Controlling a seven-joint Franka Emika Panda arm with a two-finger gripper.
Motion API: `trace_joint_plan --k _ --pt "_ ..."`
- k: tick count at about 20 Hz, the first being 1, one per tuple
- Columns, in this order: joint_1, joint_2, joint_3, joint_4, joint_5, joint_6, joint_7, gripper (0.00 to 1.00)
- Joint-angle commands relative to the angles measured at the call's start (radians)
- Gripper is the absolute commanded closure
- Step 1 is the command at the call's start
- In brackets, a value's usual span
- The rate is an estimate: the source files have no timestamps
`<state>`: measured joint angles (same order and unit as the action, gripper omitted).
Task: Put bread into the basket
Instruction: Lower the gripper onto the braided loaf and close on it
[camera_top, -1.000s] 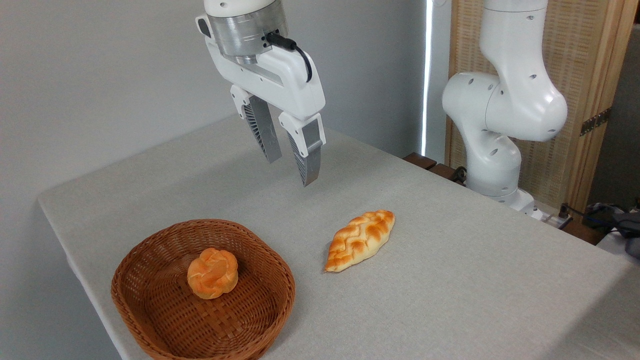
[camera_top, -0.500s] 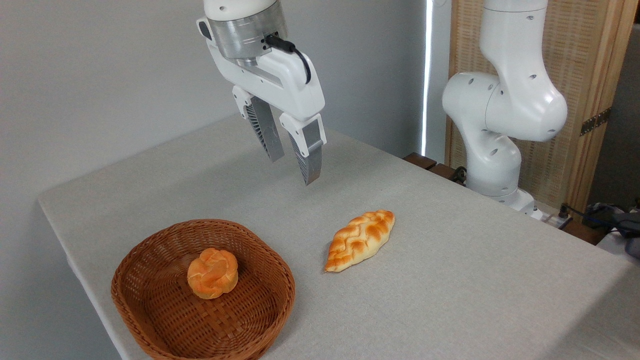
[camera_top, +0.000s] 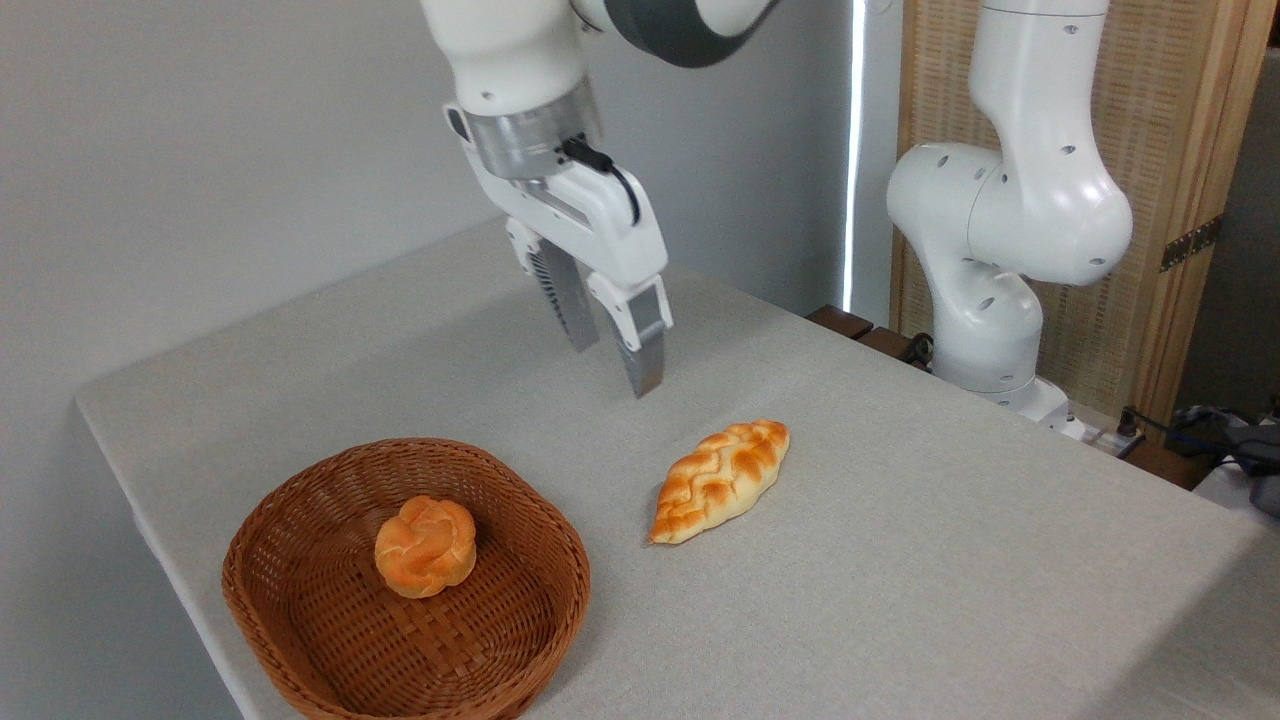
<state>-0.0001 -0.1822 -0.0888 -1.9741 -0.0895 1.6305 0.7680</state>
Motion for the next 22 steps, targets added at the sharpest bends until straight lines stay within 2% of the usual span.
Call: trace_joint_plan --k 1,7,8,15,21,22 --pt "0.002 -0.088 0.009 -0.167 -0.003 0.091 0.047 0.0" --pt "0.002 -0.092 0.011 -0.354 -0.001 0.297 0.065 0.0" --pt "0.003 -0.091 0.012 -0.38 0.013 0.336 0.074 0.0" --pt "0.008 -0.089 0.017 -0.387 0.117 0.336 0.079 0.0" --pt "0.008 -0.083 0.018 -0.388 0.128 0.331 0.091 0.0" --pt "0.008 -0.082 0.018 -0.388 0.129 0.331 0.115 0.05"
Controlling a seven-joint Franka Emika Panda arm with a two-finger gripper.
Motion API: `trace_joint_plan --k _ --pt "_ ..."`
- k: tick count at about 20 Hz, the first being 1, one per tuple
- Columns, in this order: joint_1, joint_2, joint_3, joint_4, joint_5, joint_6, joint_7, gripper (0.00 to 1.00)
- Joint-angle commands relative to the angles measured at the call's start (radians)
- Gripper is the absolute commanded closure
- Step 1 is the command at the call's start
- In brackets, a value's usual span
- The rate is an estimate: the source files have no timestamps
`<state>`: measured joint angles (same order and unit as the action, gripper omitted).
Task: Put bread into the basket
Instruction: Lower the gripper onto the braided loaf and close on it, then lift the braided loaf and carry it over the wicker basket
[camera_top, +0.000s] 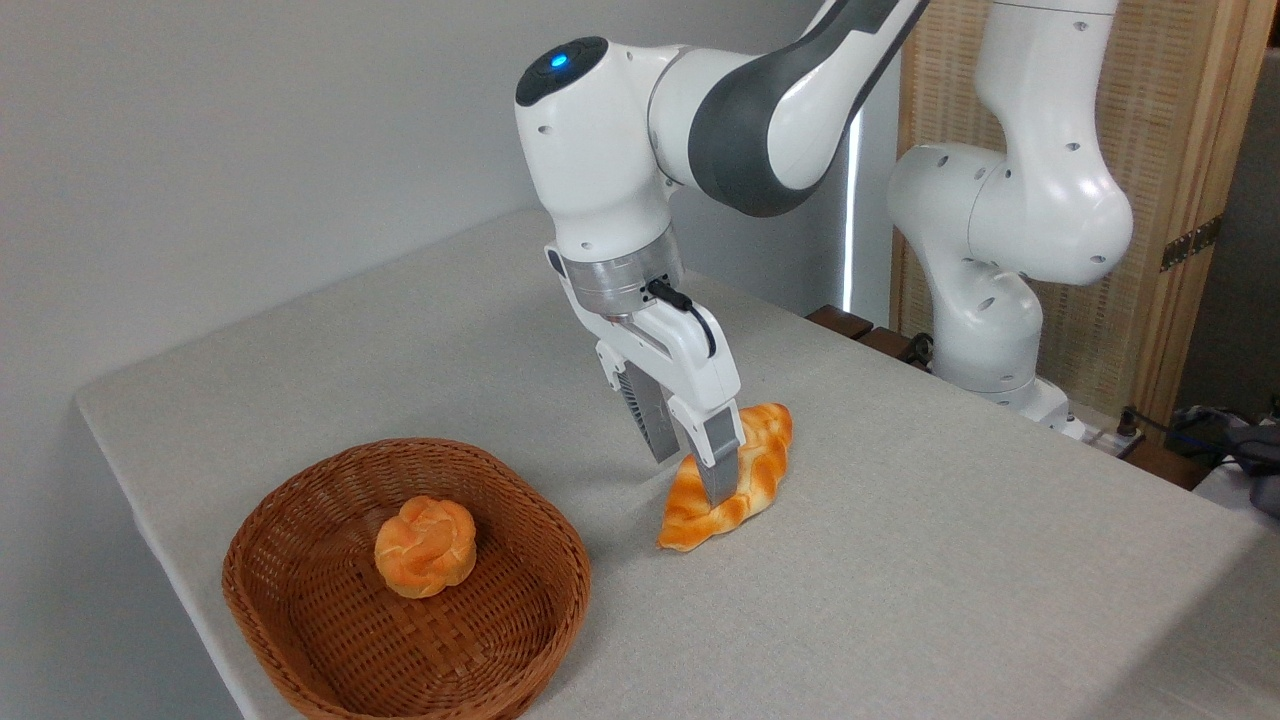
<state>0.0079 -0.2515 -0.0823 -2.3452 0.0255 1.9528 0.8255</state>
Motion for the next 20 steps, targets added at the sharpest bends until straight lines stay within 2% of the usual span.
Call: trace_joint_plan --k 1,2,3,4,5,6,7,17,20 --pt "0.001 -0.011 0.012 -0.017 0.031 0.008 0.087 0.2" --pt "0.001 -0.009 0.012 -0.017 0.053 0.006 0.105 0.36" --pt "0.001 -0.009 0.012 -0.017 0.056 0.005 0.109 0.55" --pt "0.001 -0.006 0.012 -0.017 0.056 0.005 0.109 0.68" --pt "0.001 -0.002 0.012 -0.017 0.056 0.005 0.11 0.86" --pt "0.001 0.0 0.012 -0.017 0.056 -0.001 0.11 0.96" --pt "0.001 0.0 0.012 -0.016 0.056 -0.005 0.11 1.0" --pt "0.001 -0.003 0.015 -0.009 0.054 -0.006 0.109 1.0" --pt "0.001 -0.006 0.015 0.055 0.042 -0.014 0.107 1.0"
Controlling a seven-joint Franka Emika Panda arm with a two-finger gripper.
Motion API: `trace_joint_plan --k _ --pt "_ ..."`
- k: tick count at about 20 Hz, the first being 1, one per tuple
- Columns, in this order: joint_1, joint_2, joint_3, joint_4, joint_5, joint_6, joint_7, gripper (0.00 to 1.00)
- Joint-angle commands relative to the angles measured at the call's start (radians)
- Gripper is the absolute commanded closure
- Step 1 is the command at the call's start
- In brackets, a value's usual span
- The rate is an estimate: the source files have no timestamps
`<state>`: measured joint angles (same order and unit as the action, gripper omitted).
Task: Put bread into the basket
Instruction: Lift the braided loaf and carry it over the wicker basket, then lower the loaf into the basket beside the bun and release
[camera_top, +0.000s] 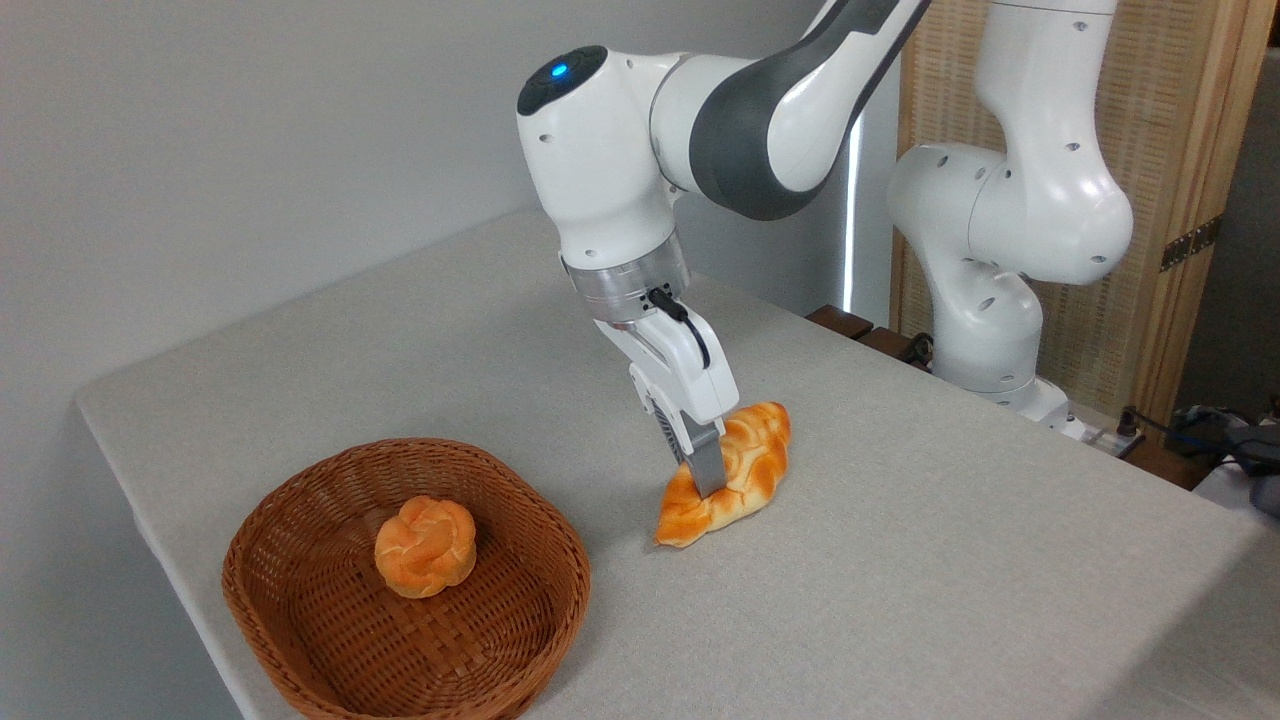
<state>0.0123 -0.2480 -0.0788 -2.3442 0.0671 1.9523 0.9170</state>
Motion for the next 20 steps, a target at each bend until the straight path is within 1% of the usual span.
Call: trace_joint_plan --k 1,3,5,8,9,12,15,17,18,19,20 --pt "-0.003 -0.008 0.011 0.078 -0.001 -0.025 0.016 1.0" --pt "-0.003 -0.011 0.011 0.138 -0.001 -0.05 0.017 1.0" --pt "-0.003 -0.011 0.013 0.196 -0.001 -0.049 0.016 1.0" --pt "-0.002 -0.005 0.011 0.241 -0.004 -0.006 0.017 1.0" --pt "-0.002 -0.002 0.011 0.246 -0.006 0.038 0.016 1.0" --pt "-0.002 0.015 0.011 0.244 -0.033 0.184 0.017 1.0" --pt "-0.002 0.044 0.011 0.244 -0.035 0.308 0.017 1.0" --pt "-0.002 0.074 0.013 0.244 -0.035 0.411 0.017 0.95" --pt "0.0 0.093 0.013 0.244 -0.035 0.466 0.017 0.81" --pt "0.0 0.11 0.013 0.244 -0.035 0.508 0.017 0.37" --pt "0.0 0.125 0.013 0.244 -0.033 0.529 0.016 0.0"
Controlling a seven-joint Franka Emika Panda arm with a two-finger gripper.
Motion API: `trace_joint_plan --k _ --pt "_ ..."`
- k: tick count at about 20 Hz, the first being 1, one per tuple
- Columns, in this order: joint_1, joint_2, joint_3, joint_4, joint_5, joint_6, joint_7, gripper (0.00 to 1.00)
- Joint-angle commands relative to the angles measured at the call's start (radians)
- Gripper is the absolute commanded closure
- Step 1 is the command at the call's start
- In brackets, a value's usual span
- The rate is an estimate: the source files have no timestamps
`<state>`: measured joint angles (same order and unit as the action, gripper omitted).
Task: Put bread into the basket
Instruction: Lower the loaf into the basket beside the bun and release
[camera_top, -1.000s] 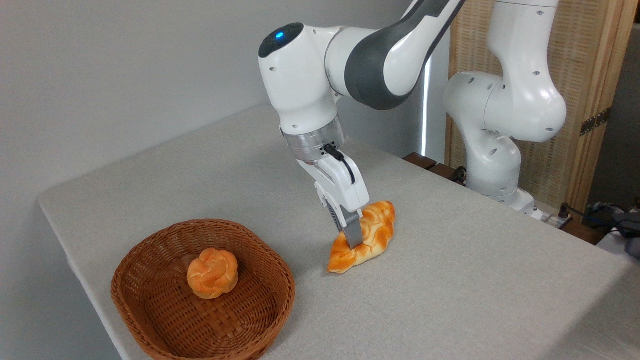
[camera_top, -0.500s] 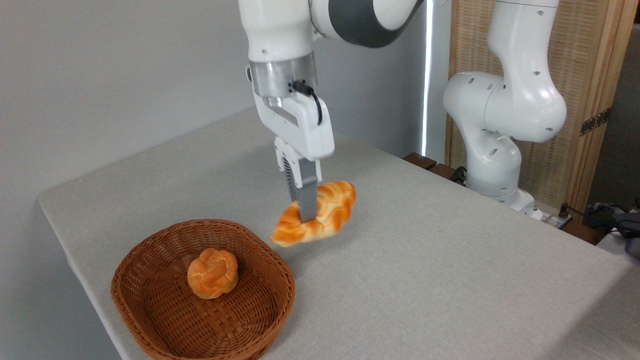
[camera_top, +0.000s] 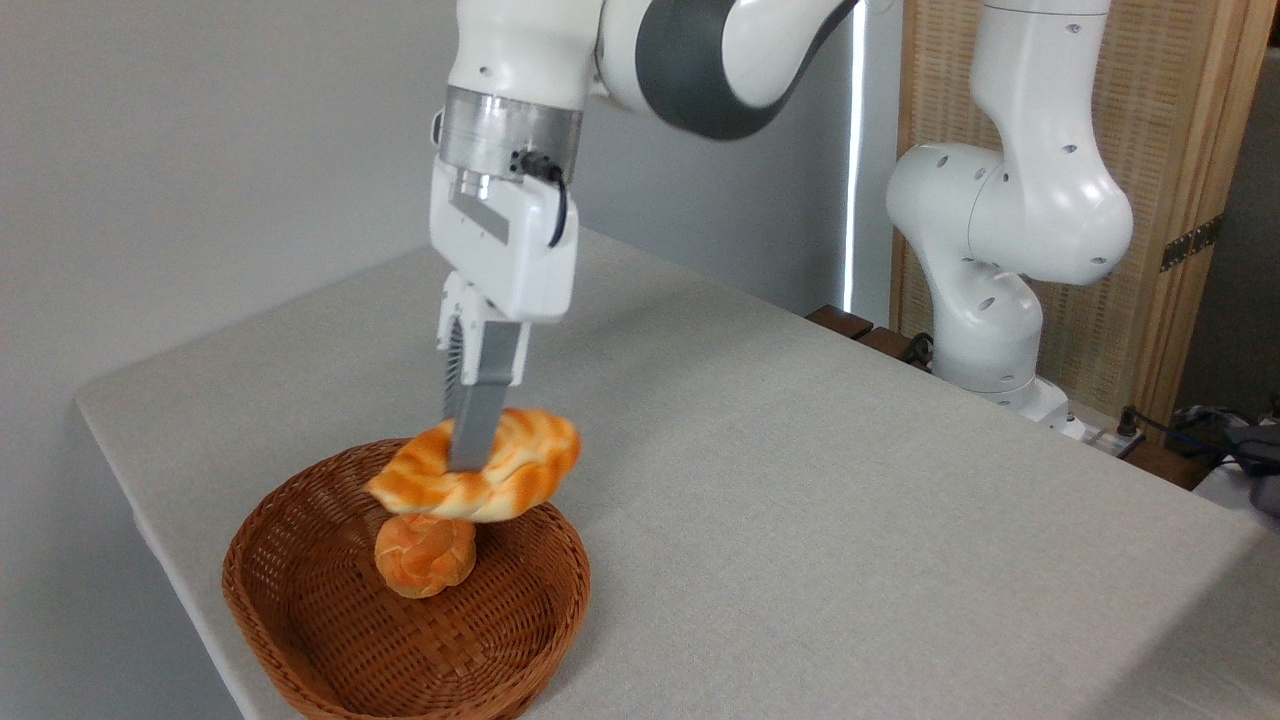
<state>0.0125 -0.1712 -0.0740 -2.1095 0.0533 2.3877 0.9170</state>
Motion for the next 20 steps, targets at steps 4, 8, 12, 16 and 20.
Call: trace_joint_plan --k 4,8,12,16,20 --pt "0.001 0.068 0.008 0.008 -0.021 0.096 0.014 0.0" --pt "0.0 0.075 0.008 0.006 -0.021 0.096 0.011 0.0" --pt "0.0 0.076 0.008 0.003 -0.021 0.09 0.008 0.0" --pt "0.001 0.075 0.008 0.002 -0.023 0.085 -0.001 0.0" --pt "0.0 0.044 0.007 0.008 -0.026 0.026 -0.154 0.0"
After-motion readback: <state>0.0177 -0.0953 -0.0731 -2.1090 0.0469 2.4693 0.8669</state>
